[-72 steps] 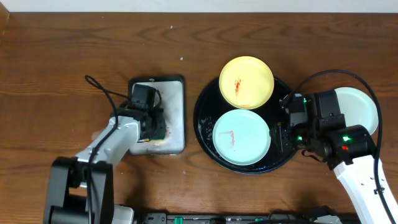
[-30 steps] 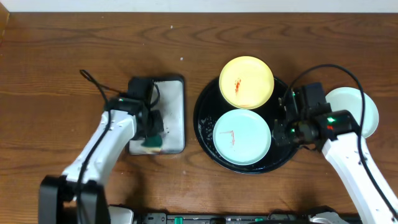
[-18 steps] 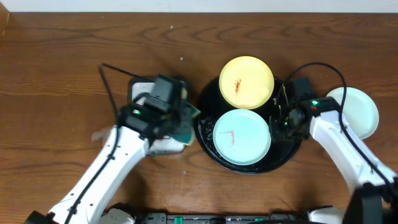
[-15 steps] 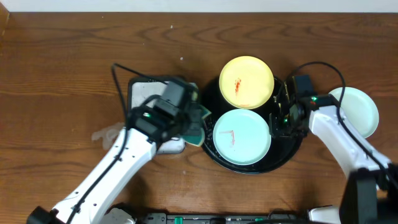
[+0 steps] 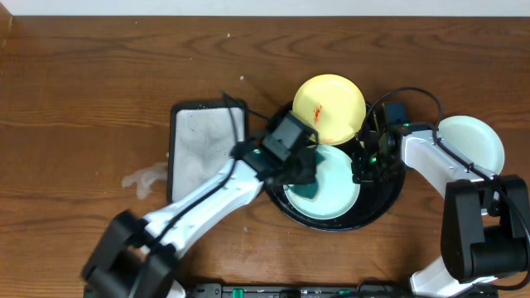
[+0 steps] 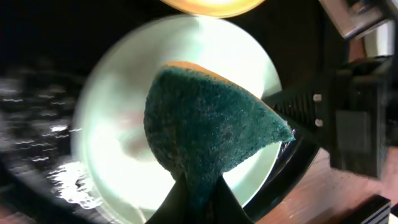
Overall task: Clean dirty plates on tray and stack at the side
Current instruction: 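Scrub the red stain on the green plate with the sponge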
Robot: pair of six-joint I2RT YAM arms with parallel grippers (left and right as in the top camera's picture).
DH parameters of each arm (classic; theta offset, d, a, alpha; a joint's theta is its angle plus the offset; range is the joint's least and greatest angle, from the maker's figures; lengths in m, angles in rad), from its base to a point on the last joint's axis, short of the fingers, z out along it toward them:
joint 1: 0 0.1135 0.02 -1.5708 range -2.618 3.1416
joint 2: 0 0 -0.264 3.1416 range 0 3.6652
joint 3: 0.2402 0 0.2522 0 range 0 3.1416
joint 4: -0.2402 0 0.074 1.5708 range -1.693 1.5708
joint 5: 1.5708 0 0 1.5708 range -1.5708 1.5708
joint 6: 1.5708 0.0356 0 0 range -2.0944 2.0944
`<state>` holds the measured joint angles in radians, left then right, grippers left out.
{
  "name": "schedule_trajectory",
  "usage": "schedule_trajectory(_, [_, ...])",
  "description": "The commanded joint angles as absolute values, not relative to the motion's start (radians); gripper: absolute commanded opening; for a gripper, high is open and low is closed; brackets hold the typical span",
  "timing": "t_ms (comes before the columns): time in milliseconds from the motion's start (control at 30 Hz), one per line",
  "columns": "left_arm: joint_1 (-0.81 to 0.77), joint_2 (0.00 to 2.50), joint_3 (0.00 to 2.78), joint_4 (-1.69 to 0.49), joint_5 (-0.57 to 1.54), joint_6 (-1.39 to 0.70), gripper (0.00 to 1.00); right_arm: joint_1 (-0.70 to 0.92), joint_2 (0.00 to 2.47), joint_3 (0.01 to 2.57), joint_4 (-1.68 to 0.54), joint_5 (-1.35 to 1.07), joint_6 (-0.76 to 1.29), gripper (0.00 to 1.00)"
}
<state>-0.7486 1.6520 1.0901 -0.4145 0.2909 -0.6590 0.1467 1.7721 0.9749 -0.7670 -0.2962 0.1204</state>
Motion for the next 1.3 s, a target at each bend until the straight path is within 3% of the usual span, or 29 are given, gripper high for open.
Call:
schedule_trajectory(0, [-0.789, 1.744, 1.102, -0.356, 0.337, -0.759, 0.08, 0.149, 1.793, 0.969, -0.767, -0.27, 0.138, 0.01])
schedule_trajectory(200, [-0.842, 1.906, 1.102, -0.285, 0.306, -0.772, 0.07, 0.15, 1.793, 0.969, -0.778, -0.259, 0.142, 0.01])
schedule_trajectory(500, [-0.805, 1.951, 1.104, -0.549, -0.255, -0.682, 0.07, 0.158, 1.793, 0.969, -0.793, -0.258, 0.141, 0.01])
schedule_trajectory(700, [-0.788, 1.951, 1.113, -0.662, -0.406, -0.666, 0.07, 0.158, 1.793, 0.969, -0.799, -0.258, 0.142, 0.01])
schedule_trajectory(833, [-0.788, 1.951, 1.113, -0.616, -0.345, -0.667, 0.07, 0.158, 1.793, 0.969, -0.81, -0.24, 0.145, 0.01])
schedule_trajectory(1100, [-0.794, 1.97, 1.11, -0.23, 0.303, -0.748, 0.07, 0.158, 1.793, 0.969, -0.815, -0.236, 0.145, 0.01])
schedule_trajectory(1267, [-0.835, 1.988, 1.11, -0.071, 0.393, -0.823, 0.07, 0.159, 1.793, 0.969, -0.816, -0.236, 0.145, 0.01])
